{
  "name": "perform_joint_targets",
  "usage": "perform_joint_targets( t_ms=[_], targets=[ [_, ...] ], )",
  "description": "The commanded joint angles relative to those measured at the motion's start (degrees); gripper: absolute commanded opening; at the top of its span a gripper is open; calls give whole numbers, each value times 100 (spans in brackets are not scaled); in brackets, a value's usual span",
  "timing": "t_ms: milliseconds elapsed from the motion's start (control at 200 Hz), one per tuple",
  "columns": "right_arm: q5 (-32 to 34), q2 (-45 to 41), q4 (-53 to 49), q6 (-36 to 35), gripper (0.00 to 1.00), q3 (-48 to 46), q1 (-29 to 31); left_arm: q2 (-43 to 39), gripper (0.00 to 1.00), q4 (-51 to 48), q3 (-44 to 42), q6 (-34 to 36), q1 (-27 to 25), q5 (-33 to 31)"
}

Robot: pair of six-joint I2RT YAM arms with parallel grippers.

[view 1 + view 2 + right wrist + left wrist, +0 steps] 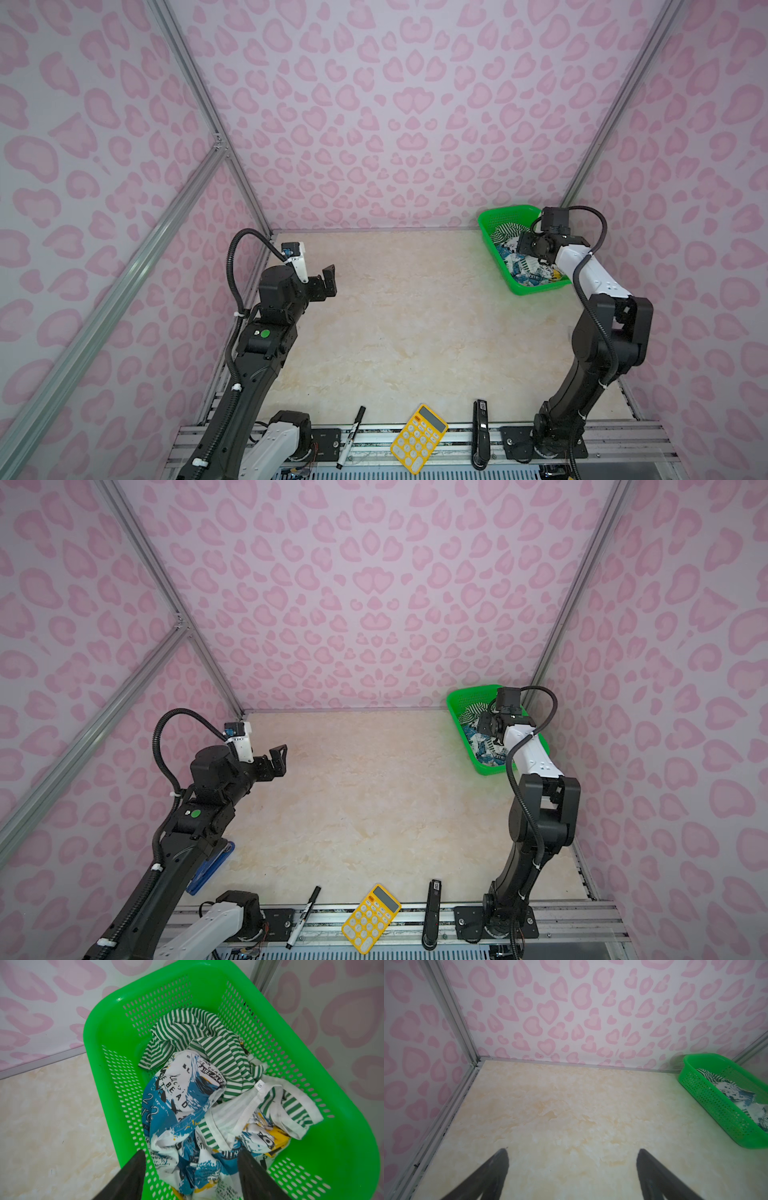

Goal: Fold and stack the mixed laundry pile
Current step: 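Reach the right gripper into the green basket and grasp the laundry, then lift the laundry out of the basket and lower it onto the table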

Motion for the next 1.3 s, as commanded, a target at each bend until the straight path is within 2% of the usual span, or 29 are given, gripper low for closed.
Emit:
perform_joint_targets(
  t_ms=[0,215,365,440,555,640,835,1020,1190,1295],
  targets=[
    [-255,531,-433,260,67,394,-104,-59,98,-467,164,18,7,341],
    [-339,1243,-378,484,68,756,-150,-275,98,-504,5,16,7,564],
    [-595,1638,-338,539,60,1045,-158,-389,98,-512,-58,-44,1,572],
    [-670,1747,-329,534,47,1148,-155,-397,98,-522,-53,-63,1,574],
    [-770,1634,-330,491,15,1183,-155,-385,97,-531,-84,-98,0,563],
    [-718,1346,-321,382,0,1095,-118,-337,97,-462,-143,-129,3,549],
    [-381,509,-353,102,0,993,17,-169,98,-291,-202,-262,7,592],
    [-292,-115,-603,-165,0,1323,225,-70,98,-138,-205,-367,1,651],
    [-102,-940,-479,-614,0,1605,854,20,98,-22,-150,-408,7,759],
    [-69,-1214,-752,-889,0,2331,1286,38,98,86,-164,-435,1,850]
  ],
)
